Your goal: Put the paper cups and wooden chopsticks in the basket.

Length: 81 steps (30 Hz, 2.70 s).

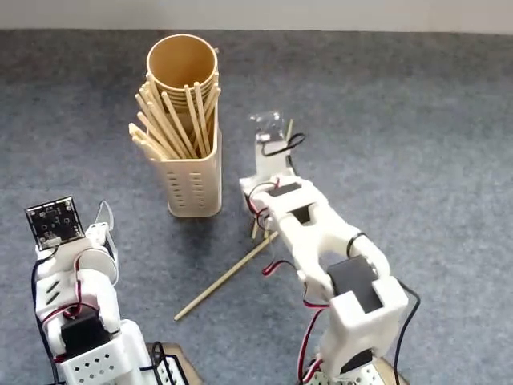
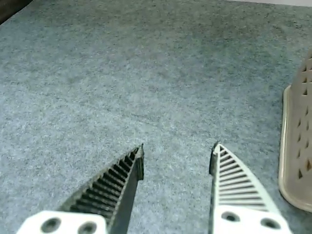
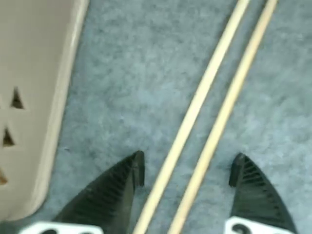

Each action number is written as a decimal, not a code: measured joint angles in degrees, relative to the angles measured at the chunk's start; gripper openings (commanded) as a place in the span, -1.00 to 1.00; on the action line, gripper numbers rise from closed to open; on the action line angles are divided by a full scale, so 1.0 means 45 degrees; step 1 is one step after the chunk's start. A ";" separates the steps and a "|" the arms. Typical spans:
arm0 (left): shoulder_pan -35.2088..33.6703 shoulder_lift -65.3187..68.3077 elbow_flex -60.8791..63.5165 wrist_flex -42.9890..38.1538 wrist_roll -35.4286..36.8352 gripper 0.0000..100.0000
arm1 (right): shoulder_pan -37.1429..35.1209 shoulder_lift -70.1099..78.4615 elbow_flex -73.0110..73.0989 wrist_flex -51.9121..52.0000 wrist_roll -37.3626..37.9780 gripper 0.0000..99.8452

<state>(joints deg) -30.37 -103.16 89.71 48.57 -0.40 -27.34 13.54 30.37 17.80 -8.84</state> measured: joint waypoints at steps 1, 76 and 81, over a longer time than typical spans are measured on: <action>0.0000 0.0000 0.0000 0.0000 0.0000 -0.52 | 0.0000 0.0137 -0.0391 0.0293 0.0000 -0.65; 0.1504 0.0000 0.0996 -0.0195 -0.1387 -0.70 | -0.3399 -1.1272 -0.2227 0.4103 0.4103 -0.50; 0.1368 0.0000 0.0996 -0.0195 -0.1368 -0.70 | -0.3184 -1.1761 -0.3790 0.9455 0.3106 -0.50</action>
<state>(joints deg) -24.22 -103.16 94.20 47.69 -6.55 -41.67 -39.38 13.32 60.35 5.14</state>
